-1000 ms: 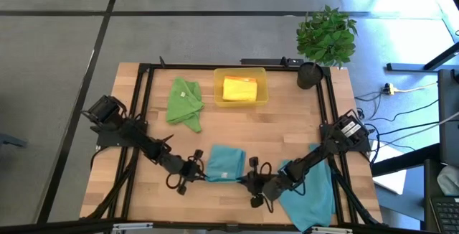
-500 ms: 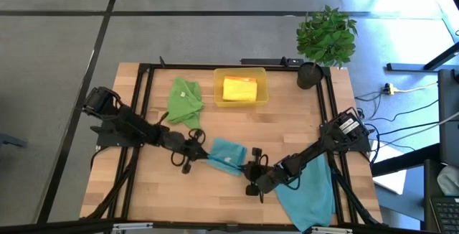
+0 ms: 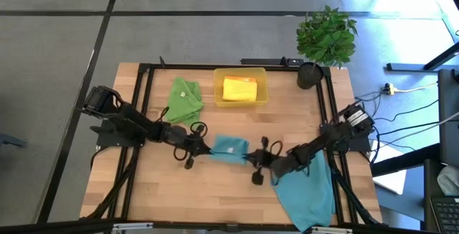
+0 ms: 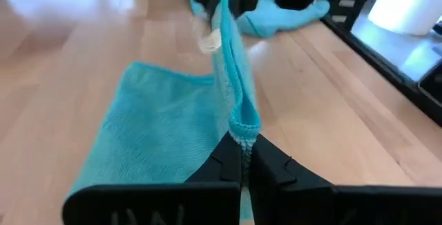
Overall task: Fold microfiber towels
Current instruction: Fold the top blue microfiber cloth
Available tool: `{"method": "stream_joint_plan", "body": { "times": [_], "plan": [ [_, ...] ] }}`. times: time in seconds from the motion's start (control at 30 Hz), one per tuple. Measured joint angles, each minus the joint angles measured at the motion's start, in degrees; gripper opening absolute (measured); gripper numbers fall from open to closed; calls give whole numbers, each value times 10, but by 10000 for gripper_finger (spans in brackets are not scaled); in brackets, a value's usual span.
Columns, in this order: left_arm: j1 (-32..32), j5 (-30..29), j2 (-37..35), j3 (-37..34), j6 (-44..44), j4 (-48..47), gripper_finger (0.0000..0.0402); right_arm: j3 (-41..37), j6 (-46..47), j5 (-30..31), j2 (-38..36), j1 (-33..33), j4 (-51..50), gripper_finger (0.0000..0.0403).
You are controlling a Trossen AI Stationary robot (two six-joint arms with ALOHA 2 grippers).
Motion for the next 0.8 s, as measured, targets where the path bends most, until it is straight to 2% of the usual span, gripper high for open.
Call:
{"method": "stream_joint_plan", "body": {
  "times": [0.07, 0.13, 0.27, 0.43, 0.8],
  "plan": [
    [8, 0, 0, 6, 1, 2, 0, -39, 0, -15, -11, -5, 73, 4],
    [20, 0, 0, 13, 1, -7, 0, -60, 3, -35, -14, -16, 100, 4],
    [46, 3, 0, 37, 4, -54, 0, -66, 44, -54, -14, -39, 65, 4],
    [75, 5, 0, 72, 5, -142, 0, -66, 73, -43, -13, -51, 52, 4],
    [125, 12, 7, 84, 24, -167, 0, -65, 152, -11, -13, -85, -20, 4]
  ]
}}
